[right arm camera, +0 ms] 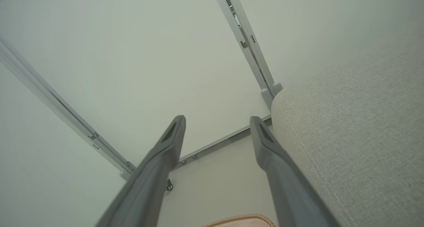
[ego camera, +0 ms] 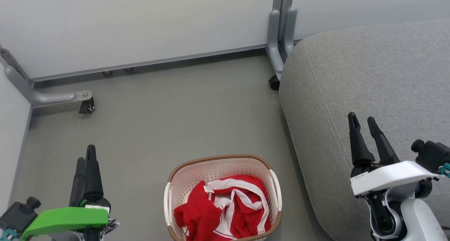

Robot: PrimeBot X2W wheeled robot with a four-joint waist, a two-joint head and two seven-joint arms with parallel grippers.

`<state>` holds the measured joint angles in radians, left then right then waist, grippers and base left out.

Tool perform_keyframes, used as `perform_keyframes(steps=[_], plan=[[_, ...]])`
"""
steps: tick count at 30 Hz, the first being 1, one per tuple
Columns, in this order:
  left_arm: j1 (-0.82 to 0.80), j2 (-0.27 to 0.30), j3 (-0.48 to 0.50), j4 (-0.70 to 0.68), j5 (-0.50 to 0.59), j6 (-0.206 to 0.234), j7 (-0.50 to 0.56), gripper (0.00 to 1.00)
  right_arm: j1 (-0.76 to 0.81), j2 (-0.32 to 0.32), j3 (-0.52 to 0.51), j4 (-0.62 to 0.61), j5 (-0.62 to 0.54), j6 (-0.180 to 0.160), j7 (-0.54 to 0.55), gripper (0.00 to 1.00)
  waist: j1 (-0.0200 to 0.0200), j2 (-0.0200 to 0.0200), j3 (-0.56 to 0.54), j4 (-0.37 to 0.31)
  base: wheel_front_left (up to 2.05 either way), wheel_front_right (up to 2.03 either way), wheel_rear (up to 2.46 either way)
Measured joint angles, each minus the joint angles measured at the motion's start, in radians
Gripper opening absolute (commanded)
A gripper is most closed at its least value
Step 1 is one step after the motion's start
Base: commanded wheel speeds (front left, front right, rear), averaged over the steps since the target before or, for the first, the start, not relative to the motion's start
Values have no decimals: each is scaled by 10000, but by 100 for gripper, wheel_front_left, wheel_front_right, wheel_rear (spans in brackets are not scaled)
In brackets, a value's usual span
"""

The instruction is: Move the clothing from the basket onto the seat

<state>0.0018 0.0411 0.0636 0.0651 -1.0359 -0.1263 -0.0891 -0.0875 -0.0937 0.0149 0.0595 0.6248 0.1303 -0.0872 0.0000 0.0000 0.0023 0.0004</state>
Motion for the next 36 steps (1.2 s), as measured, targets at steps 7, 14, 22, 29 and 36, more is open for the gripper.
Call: perform_keyframes(steps=[7, 14, 22, 29, 36], plan=[[98, 10, -56, -69, 1480, 46, -196, 100, 1, -75, 297, -157, -1271, 0, -211, 100, 0, 0, 5, 22, 0, 0, 0], [148, 15, -941, -458, 3565, 447, -387, 100, 1, -144, 472, -150, -2299, 0, -412, 100, 0, 0, -3, 51, 0, 0, 0], [295, 19, -1833, -115, 5419, 1104, -612, 100, 2, -167, 721, -123, -3354, 2, -640, 100, 0, 0, -22, 46, 0, 0, 0], [302, 31, -2288, 188, 6368, 1448, -775, 100, 2, -217, 917, -107, -4084, 2, -786, 100, 0, 0, -53, 38, 0, 0, 0], [308, 67, -2541, 161, 6939, 1822, -957, 100, 6, -309, 1095, -86, -4880, 2, -963, 100, 0, 0, -82, 46, 0, 0, 0]])
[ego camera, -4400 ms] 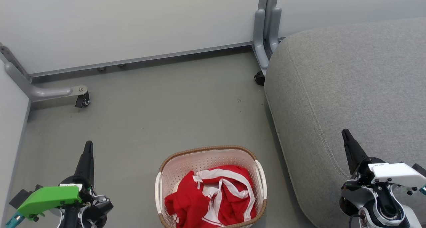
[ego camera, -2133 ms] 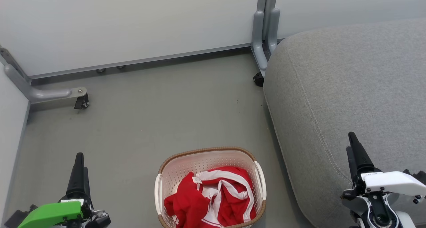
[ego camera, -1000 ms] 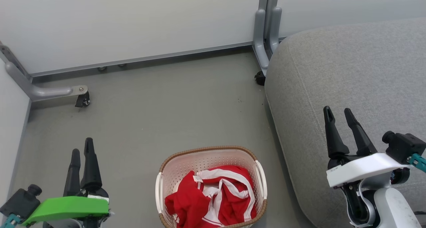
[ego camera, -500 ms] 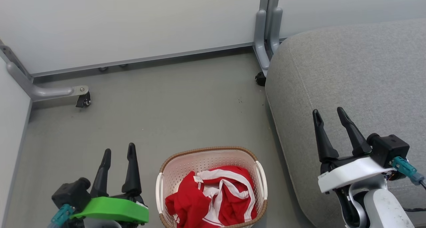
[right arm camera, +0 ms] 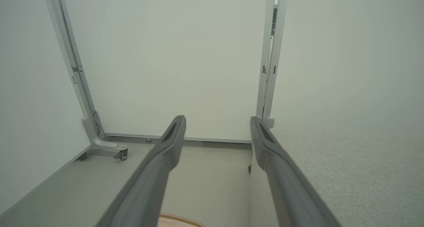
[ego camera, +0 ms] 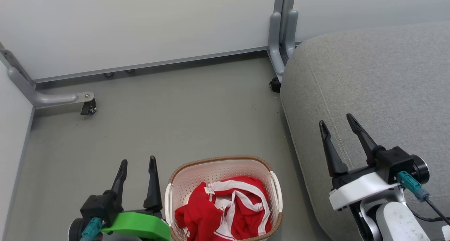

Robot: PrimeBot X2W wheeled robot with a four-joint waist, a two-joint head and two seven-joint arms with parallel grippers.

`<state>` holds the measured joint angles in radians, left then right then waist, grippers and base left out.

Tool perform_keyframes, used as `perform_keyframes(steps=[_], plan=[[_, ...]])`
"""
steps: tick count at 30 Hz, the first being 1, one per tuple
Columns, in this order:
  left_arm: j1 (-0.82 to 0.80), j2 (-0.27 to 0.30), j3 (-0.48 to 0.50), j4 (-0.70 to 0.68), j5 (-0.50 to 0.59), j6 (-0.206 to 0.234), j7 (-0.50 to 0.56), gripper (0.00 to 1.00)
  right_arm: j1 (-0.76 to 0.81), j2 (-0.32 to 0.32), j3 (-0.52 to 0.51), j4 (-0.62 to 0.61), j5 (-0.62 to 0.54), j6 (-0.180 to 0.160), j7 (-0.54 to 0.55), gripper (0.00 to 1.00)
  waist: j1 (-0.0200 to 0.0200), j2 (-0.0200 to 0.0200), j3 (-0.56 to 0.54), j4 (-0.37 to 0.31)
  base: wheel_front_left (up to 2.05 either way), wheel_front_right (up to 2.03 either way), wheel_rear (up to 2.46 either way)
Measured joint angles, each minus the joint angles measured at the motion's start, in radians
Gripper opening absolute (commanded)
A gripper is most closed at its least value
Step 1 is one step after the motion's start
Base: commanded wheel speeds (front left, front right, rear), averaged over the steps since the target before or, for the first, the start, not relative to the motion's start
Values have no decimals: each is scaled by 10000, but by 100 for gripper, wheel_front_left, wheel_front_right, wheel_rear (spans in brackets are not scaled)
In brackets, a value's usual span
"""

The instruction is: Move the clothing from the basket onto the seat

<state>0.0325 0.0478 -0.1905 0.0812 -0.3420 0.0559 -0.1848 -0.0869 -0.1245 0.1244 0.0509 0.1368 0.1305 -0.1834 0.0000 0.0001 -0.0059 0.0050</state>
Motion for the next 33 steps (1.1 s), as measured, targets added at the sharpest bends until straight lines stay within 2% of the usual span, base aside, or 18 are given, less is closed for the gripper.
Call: perform_keyframes(steps=[19, 29, 33], plan=[[97, 54, -474, 251, 1624, 203, -385, 100, 2, -115, 374, -184, -1641, 2, -387, 100, 0, 0, -65, 5, 0, 0, 0], [297, 23, -127, 347, 1774, -211, -591, 100, 47, -38, 433, -284, -1852, 2, -587, 100, 0, 0, -140, -12, 0, 0, 0], [385, 21, 33, 234, 1563, -224, -637, 100, 130, 31, 443, -240, -1670, 2, -662, 100, 0, 0, -160, -15, 0, 0, 0]])
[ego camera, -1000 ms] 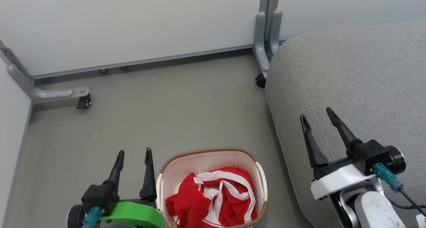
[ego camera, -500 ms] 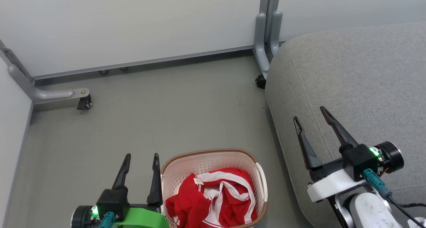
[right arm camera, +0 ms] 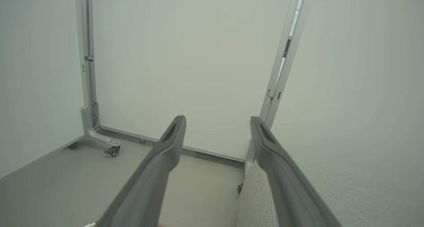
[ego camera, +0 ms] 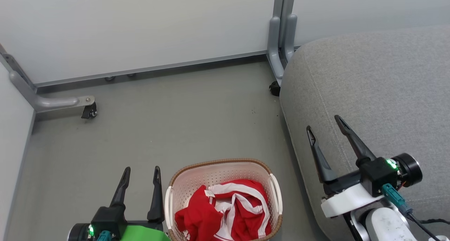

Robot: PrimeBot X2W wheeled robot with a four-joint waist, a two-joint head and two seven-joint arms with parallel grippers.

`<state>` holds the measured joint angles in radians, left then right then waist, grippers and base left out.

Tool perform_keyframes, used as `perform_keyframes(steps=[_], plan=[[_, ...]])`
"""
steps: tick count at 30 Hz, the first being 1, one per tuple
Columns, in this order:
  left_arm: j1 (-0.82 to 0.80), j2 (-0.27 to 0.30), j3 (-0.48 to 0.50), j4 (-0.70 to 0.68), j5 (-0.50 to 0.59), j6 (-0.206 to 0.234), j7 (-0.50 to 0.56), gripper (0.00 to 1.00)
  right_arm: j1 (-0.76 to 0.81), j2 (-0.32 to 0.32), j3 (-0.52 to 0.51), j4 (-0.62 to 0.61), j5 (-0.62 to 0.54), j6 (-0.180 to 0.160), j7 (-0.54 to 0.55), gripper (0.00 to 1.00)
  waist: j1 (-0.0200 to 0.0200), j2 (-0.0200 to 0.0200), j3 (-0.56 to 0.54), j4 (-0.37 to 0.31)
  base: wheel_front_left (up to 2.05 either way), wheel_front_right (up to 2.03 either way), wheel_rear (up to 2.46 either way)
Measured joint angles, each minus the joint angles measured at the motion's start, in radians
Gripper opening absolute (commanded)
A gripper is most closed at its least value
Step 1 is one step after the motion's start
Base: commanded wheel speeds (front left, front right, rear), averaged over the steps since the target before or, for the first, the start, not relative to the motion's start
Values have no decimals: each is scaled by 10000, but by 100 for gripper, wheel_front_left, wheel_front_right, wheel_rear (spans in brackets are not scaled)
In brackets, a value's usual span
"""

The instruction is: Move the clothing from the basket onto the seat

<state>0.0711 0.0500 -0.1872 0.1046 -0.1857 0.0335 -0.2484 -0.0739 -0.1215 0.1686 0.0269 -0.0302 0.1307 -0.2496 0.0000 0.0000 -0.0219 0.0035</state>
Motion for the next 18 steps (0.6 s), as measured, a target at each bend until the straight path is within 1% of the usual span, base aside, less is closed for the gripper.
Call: perform_keyframes(steps=[8, 11, 15, 18], plan=[[81, -4, 102, -167, 40, -25, -161, 100, 118, 174, -17, 571, 1300, 0, -130, 100, 0, 0, -28, -5, 0, 0, 0], [94, -4, 105, -163, 35, -25, -161, 100, 139, 268, -234, 965, 1779, 0, -132, 100, 0, 0, -10, -18, 0, 0, 0], [100, -4, 73, -96, 19, -27, -161, 100, 174, 345, -401, 1331, 2169, 0, -132, 100, 0, 0, 0, -33, 0, 0, 0], [100, -6, 52, -59, 15, -27, -161, 100, 170, 339, -374, 1381, 2226, 0, -130, 100, 0, 0, 2, -35, 0, 0, 0]])
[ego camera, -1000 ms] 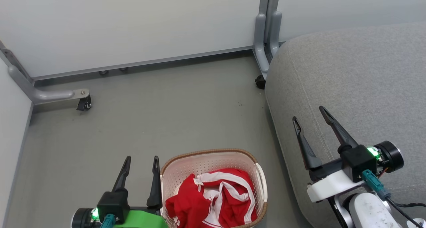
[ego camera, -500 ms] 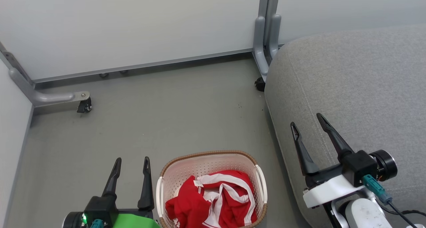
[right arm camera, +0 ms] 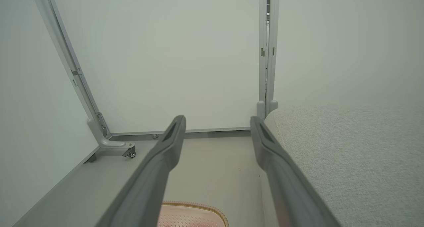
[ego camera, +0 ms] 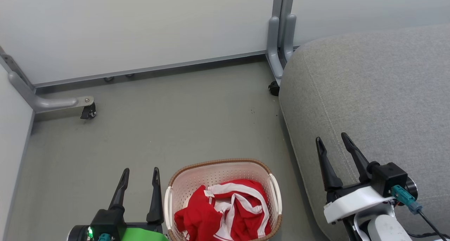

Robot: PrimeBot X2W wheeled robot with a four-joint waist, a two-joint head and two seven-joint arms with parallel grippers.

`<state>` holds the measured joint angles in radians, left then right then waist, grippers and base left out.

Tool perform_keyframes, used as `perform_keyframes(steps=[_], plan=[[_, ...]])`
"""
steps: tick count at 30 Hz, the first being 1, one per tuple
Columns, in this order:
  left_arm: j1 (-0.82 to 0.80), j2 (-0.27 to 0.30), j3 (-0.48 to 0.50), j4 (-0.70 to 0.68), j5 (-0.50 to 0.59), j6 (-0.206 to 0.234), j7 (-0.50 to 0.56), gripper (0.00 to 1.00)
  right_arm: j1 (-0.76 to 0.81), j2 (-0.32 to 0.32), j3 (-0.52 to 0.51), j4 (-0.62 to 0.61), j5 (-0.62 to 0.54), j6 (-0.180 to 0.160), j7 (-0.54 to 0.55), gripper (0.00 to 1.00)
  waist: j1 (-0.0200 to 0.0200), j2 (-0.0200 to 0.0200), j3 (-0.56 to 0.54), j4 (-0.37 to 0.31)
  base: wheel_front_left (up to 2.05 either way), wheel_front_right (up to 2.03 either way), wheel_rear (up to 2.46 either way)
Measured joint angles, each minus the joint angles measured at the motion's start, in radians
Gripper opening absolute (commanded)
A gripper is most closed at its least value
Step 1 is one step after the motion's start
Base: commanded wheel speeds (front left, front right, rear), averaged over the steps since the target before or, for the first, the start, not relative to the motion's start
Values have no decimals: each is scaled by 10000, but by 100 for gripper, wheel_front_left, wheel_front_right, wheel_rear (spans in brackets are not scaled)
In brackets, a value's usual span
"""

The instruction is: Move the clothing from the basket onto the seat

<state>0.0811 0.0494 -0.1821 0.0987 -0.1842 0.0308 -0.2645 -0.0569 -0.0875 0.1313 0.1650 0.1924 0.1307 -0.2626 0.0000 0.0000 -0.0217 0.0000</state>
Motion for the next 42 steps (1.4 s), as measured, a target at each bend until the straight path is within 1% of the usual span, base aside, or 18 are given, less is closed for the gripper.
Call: perform_keyframes(steps=[15, 21, 24, 26, 31, 33, 35, 37, 38, 42], plan=[[42, 0, -12, 182, -36, 0, -2, 100, -3, -36, 13, 35, 25, 0, 0, 100, 0, 0, 20, -5, 0, 0, 0], [35, -2, -201, 825, 125, 35, -4, 100, -42, -69, -27, 65, 23, 0, 0, 100, 0, 0, 219, -154, 0, 0, 0], [-62, -2, -378, 1390, 301, 56, -2, 100, -90, -88, -19, 67, 23, 0, -2, 100, 0, 0, 405, -259, 0, 0, 0], [-290, -2, -594, 1772, 738, 25, -2, 100, -128, -105, -17, 25, 23, 0, 0, 100, 0, 0, 590, -345, 0, 0, 0], [-1454, 17, -1256, 2840, 1674, -253, -4, 100, -637, -163, -33, -249, 25, 0, -2, 100, 0, 0, 1311, -533, 0, 0, 0], [-2093, 128, -1680, 3484, 2104, -489, -4, 100, -907, -163, -12, -332, 29, 0, 0, 100, 0, 0, 1740, -602, 0, 0, 0], [-2729, 240, -1814, 4412, 2291, -497, -4, 100, -1169, -157, -13, -424, 71, 0, -2, 100, 0, 0, 2159, -665, 0, 0, 0], [-3489, 569, -2376, 5503, 2826, -723, -2, 100, -1448, -140, 61, -487, 86, 0, 0, 100, 0, 0, 2660, -744, 0, 0, 0], [-3820, 688, -2568, 5845, 3060, -759, 0, 100, -1580, -109, 102, -502, 86, 0, 0, 100, 0, 0, 2872, -781, 0, 0, 0], [-5472, 999, -3427, 7208, 3741, -1047, -4, 100, -2145, 31, 255, -564, 121, 0, 0, 100, 1, 0, 3896, -981, 0, 0, 0]])
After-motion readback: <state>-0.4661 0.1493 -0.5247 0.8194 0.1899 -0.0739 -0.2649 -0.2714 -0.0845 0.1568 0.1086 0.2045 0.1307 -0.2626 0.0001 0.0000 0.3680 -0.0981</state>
